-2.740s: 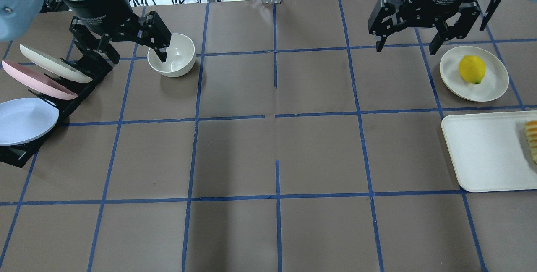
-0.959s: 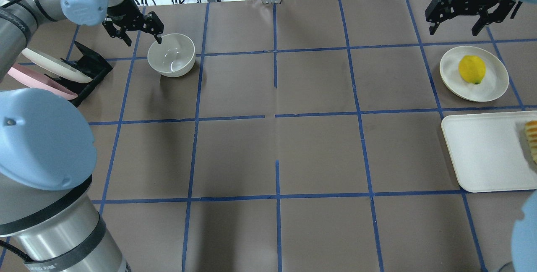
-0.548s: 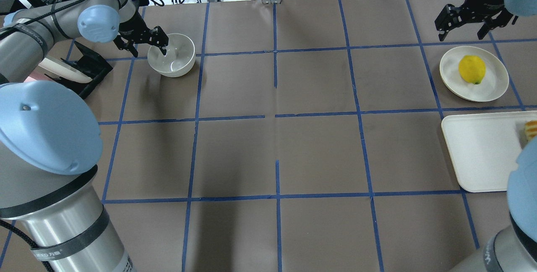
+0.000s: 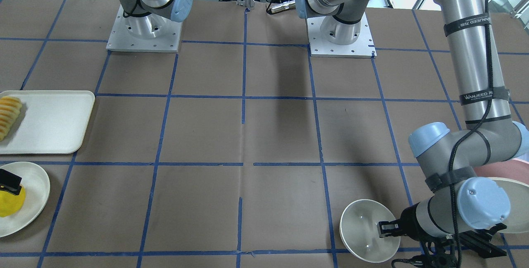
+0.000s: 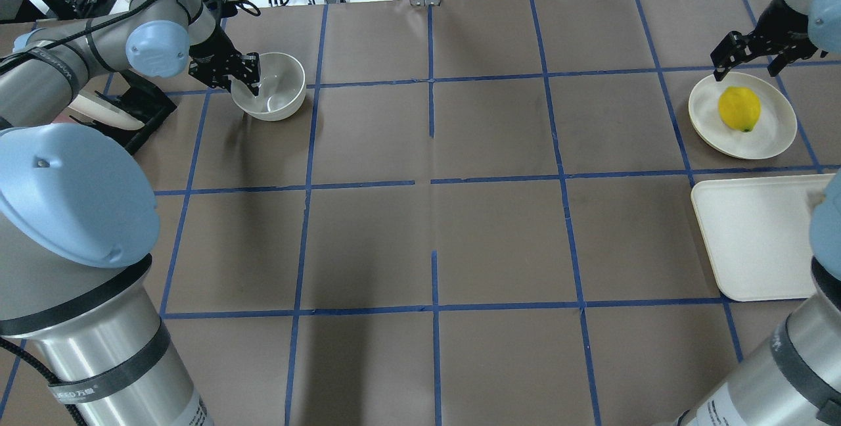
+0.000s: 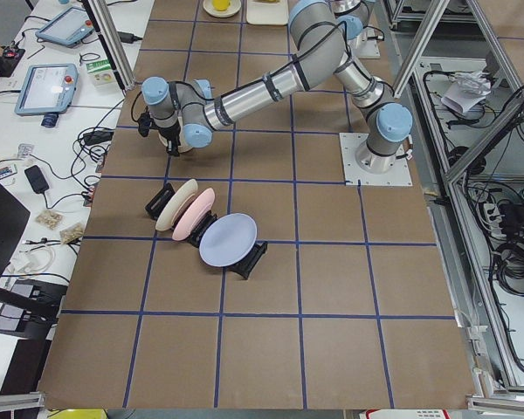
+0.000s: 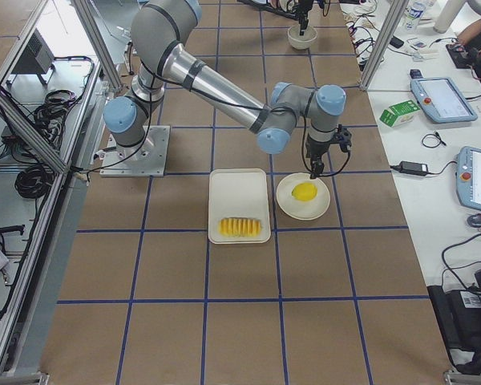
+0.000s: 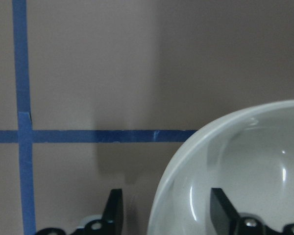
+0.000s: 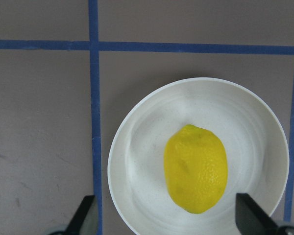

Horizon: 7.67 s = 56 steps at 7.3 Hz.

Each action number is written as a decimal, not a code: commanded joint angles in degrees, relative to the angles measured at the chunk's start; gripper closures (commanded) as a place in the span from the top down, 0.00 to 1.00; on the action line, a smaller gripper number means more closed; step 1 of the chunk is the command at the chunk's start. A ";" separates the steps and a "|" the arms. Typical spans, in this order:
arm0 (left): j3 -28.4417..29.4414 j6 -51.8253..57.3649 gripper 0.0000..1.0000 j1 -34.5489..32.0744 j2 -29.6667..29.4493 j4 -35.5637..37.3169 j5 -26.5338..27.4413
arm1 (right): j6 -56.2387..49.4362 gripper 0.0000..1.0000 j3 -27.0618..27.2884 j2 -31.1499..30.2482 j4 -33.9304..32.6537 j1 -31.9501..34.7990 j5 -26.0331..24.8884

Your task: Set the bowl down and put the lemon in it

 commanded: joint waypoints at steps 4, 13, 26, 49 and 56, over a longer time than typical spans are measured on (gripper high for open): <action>-0.95 -2.70 0.00 -3.15 6.70 -10.03 -7.32 | -1.37 1.00 0.00 4.92 -2.61 -3.20 0.67; -26.28 -20.21 0.00 -24.87 18.24 13.15 -6.64 | -0.14 0.00 -1.05 0.91 5.18 -2.86 0.23; -16.21 -14.67 1.00 -17.94 33.50 -16.98 6.37 | 45.65 0.00 -0.61 -9.23 11.90 38.34 3.39; -13.01 -5.00 1.00 -12.66 42.14 -27.71 4.26 | 43.92 1.00 8.44 -20.60 14.20 32.14 3.16; -12.74 -4.21 1.00 -13.54 42.49 -27.80 4.09 | 28.26 1.00 9.14 -31.02 27.35 24.84 2.26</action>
